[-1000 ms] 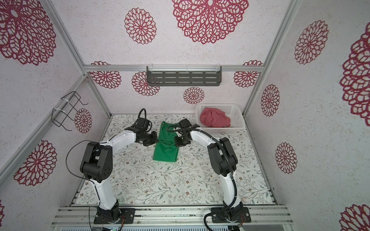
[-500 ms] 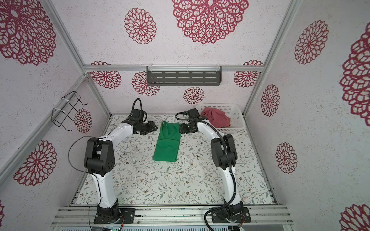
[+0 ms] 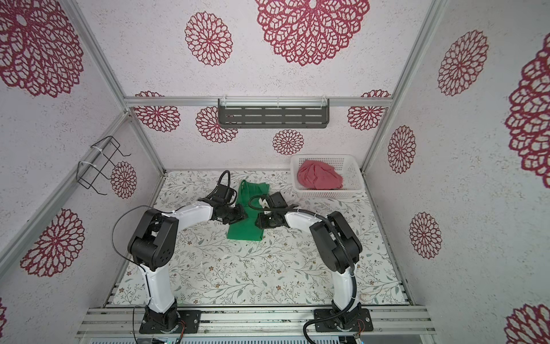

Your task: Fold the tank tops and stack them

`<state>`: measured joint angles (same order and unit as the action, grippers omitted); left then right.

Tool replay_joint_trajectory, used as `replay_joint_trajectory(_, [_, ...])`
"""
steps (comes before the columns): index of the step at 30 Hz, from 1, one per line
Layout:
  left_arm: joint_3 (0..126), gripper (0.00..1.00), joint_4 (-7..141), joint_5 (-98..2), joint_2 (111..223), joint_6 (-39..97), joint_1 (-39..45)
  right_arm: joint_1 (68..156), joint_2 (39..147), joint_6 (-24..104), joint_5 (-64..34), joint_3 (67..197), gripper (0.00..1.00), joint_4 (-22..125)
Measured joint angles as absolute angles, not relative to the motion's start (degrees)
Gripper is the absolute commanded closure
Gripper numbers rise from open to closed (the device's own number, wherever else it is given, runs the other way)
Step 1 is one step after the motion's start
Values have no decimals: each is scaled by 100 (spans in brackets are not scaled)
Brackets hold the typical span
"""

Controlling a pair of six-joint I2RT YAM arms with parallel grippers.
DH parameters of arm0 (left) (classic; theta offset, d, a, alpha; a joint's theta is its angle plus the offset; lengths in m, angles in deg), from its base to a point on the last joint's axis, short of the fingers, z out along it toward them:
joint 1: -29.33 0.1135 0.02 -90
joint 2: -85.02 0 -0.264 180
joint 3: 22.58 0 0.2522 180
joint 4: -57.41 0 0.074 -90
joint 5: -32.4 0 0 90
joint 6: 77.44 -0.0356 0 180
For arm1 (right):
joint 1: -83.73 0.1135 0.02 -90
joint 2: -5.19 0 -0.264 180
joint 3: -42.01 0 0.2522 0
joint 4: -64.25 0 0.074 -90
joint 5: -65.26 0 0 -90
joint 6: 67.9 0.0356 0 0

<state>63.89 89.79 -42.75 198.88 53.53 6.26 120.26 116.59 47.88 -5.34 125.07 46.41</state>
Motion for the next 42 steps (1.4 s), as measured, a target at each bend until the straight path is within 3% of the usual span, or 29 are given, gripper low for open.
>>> replay_joint_trajectory(10, [5274, 58, 8294, -4314, 19311, 5609, 436, 12347, 10953, 5567, -613, 10940, 68, 5752])
replay_joint_trajectory(17, [3809, 54, 8192, -4467, 18050, 6129, -167, 12703, 9753, 5803, -805, 9978, 66, 5048])
replay_joint_trajectory(22, [3724, 53, 8467, -4631, 17803, 6214, -226, 12957, 9121, 5814, -993, 10054, 66, 4613])
replay_joint_trajectory(28, [4011, 53, 8629, -4815, 17930, 6118, -198, 13545, 9298, 5984, -1050, 10186, 69, 4965])
replay_joint_trajectory(37, [4015, 53, 8537, -4732, 18131, 6018, -38, 13523, 9582, 6270, -1291, 9606, 71, 5369])
replay_joint_trajectory(39, [4035, 49, 8559, -4703, 18131, 5987, -20, 13525, 9580, 6266, -1308, 9619, 70, 5356])
replay_joint_trajectory(42, [4107, 33, 8697, -4741, 18058, 5913, -16, 13521, 9534, 6244, -1354, 9738, 65, 5168])
